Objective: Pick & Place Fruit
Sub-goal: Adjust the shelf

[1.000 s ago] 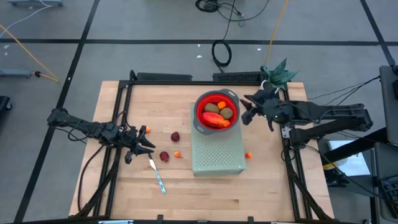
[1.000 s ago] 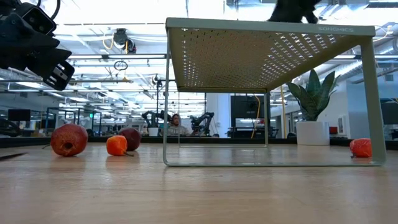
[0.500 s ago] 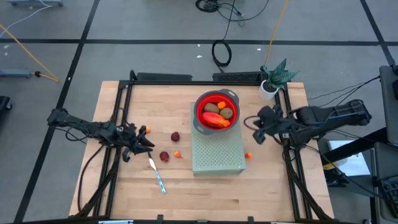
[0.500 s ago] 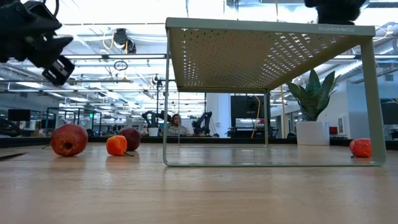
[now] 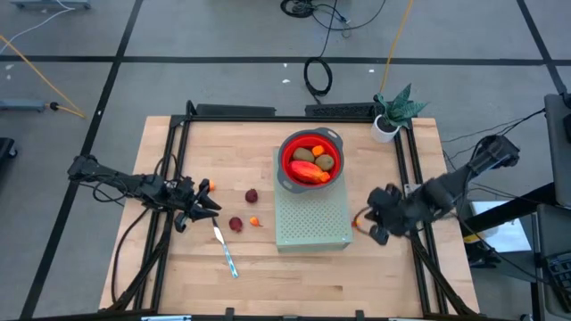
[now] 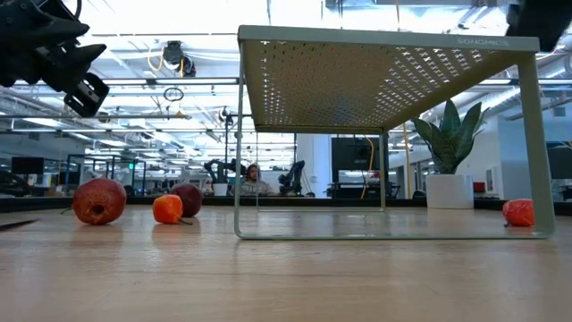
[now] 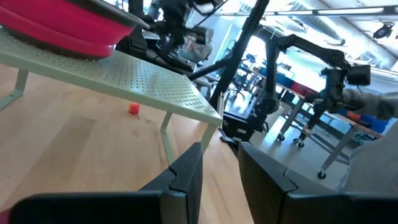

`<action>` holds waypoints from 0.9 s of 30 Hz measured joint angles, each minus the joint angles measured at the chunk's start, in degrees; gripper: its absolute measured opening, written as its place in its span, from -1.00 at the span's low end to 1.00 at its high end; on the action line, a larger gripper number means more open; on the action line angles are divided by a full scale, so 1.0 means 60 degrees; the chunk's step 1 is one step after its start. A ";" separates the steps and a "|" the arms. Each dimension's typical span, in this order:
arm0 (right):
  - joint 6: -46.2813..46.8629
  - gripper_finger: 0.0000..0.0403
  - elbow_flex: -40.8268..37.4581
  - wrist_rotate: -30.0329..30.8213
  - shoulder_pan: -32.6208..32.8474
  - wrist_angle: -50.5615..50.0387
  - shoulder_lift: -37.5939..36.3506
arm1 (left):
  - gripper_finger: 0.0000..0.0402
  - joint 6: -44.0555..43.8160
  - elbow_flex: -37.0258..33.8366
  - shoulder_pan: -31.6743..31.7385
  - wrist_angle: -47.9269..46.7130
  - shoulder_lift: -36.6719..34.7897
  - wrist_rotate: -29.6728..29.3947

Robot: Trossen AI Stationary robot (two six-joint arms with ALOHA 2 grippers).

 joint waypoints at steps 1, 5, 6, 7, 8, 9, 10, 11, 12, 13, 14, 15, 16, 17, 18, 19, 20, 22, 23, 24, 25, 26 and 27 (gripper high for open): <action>0.0233 -1.00 -0.0127 0.0003 0.0240 0.0230 0.0138 | -0.49 0.0000 0.0000 0.0000 0.0000 0.0000 0.0000; 0.1056 -1.00 -0.0587 0.0273 0.1000 0.1088 0.0748 | -0.49 -0.0004 0.0000 0.0000 -0.0004 0.0000 0.0000; 0.1230 -1.00 -0.0700 0.0435 0.1150 0.1280 0.0894 | -0.49 0.0004 0.0000 0.0000 -0.0006 0.0000 0.0000; 0.1401 -1.00 -0.0801 0.0557 0.1300 0.1486 0.1027 | -0.49 0.0019 0.0000 0.0000 -0.0011 0.0000 0.0000; 0.1552 -1.00 -0.0868 0.0626 0.1388 0.1650 0.1165 | -0.49 0.0029 0.0000 0.0000 -0.0011 0.0000 0.0000; 0.1742 -1.00 -0.0916 0.0756 0.1488 0.1766 0.1305 | -0.49 0.0029 0.0000 0.0000 -0.0011 0.0000 0.0000; 0.1891 -1.00 -0.0946 0.0827 0.1568 0.1826 0.1450 | -0.49 0.0021 0.0000 0.0000 -0.0011 0.0000 0.0000; 0.1987 -1.00 -0.0959 0.0837 0.1627 0.1830 0.1591 | -0.49 0.0004 0.0000 0.0000 -0.0011 0.0000 0.0000; 0.2044 -1.00 -0.0959 0.0833 0.1683 0.1830 0.1732 | -0.49 -0.0035 0.0000 0.0000 -0.0015 0.0000 0.0000; 0.2117 -1.00 -0.0959 0.0846 0.1719 0.1839 0.1870 | -0.49 -0.0046 0.0000 0.0000 -0.0015 -0.0001 -0.0003; 0.2207 -1.00 -0.0959 0.0924 0.1759 0.1839 0.1993 | -0.49 -0.0033 0.0000 0.0000 -0.0015 0.0000 0.0000; 0.2271 -1.00 -0.0959 0.1050 0.1806 0.1875 0.2110 | -0.49 -0.0029 0.0000 0.0000 -0.0015 0.0000 -0.0001; 0.2300 -1.00 -0.0959 0.1176 0.1826 0.1938 0.2219 | -0.49 -0.0032 0.0000 0.0000 -0.0015 0.0000 -0.0002; 0.2358 -1.00 -0.0959 0.1318 0.1833 0.2003 0.2327 | -0.49 -0.0033 0.0000 0.0000 -0.0015 0.0000 -0.0003; 0.2440 -1.00 -0.0959 0.1404 0.1834 0.2032 0.2432 | -0.49 -0.0032 0.0000 0.0000 -0.0015 0.0000 0.0000; 0.2523 -1.00 -0.0959 0.1537 0.1832 0.2032 0.2546 | -0.49 -0.0029 0.0000 0.0000 -0.0015 0.0000 0.0000; 0.2604 -1.00 -0.0959 0.1599 0.1831 0.2020 0.2638 | -0.49 -0.0029 0.0000 0.0000 -0.0015 0.0000 -0.0004; 0.2711 -1.00 -0.0959 0.1824 0.1831 0.2038 0.2807 | -0.49 -0.0025 0.0000 0.0000 -0.0015 0.0000 -0.0004; 0.2738 -1.00 -0.0959 0.1950 0.1831 0.2081 0.2874 | -0.49 -0.0025 0.0000 0.0000 -0.0015 0.0000 -0.0004; 0.2766 -1.00 -0.0959 0.2087 0.1830 0.2154 0.2939 | -0.49 -0.0025 0.0000 0.0000 -0.0015 -0.0001 -0.0004; 0.2770 -1.00 -0.0959 0.2178 0.1802 0.2231 0.2985 | -0.49 -0.0025 0.0000 0.0000 -0.0015 0.0000 -0.0004; 0.2773 -1.00 -0.0959 0.2283 0.1781 0.2317 0.3023 | -0.49 -0.0025 0.0000 0.0000 -0.0015 0.0000 -0.0004; 0.2774 -1.00 -0.0959 0.2337 0.1772 0.2409 0.3052 | -0.49 -0.0025 0.0000 0.0000 -0.0015 0.0000 -0.0004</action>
